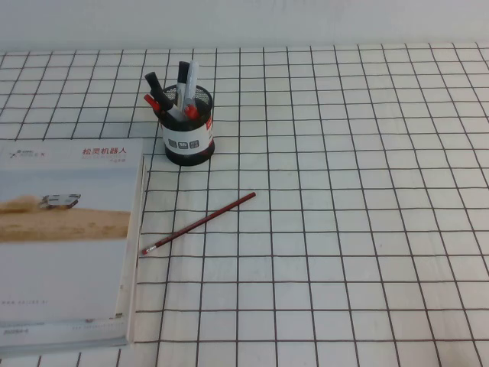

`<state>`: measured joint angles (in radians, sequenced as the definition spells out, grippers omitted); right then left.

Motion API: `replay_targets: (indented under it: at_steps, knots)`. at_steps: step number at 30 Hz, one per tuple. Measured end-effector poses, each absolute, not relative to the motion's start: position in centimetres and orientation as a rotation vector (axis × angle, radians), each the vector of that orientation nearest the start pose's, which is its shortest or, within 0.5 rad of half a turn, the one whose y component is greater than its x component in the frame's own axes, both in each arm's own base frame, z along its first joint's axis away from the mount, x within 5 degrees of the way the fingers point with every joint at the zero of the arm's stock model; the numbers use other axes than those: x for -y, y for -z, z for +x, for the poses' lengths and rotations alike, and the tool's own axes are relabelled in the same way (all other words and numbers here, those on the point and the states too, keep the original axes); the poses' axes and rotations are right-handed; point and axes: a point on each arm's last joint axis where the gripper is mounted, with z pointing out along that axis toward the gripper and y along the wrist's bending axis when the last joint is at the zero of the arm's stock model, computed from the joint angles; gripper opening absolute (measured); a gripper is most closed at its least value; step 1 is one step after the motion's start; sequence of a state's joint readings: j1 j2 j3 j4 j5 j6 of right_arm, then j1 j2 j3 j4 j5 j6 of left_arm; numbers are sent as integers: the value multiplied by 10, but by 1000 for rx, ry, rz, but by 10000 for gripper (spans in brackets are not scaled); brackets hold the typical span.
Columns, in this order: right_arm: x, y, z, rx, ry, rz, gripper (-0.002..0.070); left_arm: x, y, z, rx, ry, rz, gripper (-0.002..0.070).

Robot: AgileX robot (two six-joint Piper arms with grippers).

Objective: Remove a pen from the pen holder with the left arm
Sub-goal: 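Take a marker out of the pen holder and lay it on the table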

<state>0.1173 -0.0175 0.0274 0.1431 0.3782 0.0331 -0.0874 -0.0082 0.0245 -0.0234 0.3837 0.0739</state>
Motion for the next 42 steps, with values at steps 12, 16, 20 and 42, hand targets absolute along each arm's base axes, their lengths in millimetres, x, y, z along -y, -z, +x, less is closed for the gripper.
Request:
replay_targets:
  at_steps: [12, 16, 20, 42]
  knots:
    - [-11, -171, 51, -1875, -245, 9, -15, 5, -171, 52, -1879, 32, 137, -3]
    - [-11, -171, 51, -1875, -245, 9, -15, 5, -171, 52, -1879, 32, 137, -3]
    - [-11, -171, 51, -1875, -245, 9, -15, 5, -171, 52, -1879, 32, 137, -3]
    - [-11, -171, 51, -1875, -245, 9, -15, 6, -174, 53, -1844, 51, 122, -3]
